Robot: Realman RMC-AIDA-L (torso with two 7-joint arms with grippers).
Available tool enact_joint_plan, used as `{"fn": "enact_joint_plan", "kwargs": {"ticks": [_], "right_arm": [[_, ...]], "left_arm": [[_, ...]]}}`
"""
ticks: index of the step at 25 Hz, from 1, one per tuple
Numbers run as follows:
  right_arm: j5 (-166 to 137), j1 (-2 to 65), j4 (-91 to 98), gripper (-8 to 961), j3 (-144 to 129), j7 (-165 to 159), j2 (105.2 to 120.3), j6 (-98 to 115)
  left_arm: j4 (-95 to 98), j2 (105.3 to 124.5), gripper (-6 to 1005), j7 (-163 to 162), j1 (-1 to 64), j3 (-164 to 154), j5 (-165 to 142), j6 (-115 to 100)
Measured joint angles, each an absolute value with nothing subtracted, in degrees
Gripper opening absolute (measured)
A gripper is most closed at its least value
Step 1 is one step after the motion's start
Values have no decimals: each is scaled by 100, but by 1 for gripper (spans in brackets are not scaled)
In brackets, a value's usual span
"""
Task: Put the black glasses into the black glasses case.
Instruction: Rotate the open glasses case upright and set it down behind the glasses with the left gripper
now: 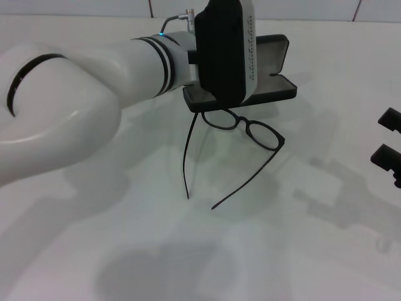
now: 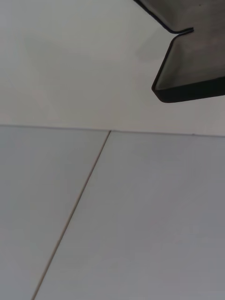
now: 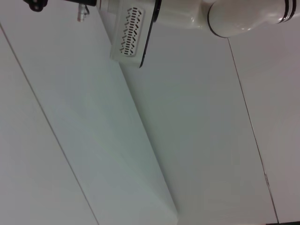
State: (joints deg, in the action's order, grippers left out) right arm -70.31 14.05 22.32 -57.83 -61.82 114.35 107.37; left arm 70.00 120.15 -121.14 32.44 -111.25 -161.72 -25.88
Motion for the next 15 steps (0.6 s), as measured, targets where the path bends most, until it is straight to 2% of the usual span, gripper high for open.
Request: {"fn": "enact_joint_plan", "kwargs": {"ticks": [10, 15], "right_arm": [[-7031, 1423, 2246, 843, -5783, -6178, 11411, 10707], [-7059, 1551, 2230, 843, -5788, -6180, 11404, 10693]], "left_arm": [[7487, 12003, 103, -12720, 3139, -10494, -16191, -3163], [7308, 12005, 103, -12529, 3122, -10634, -16186, -2398]]}}
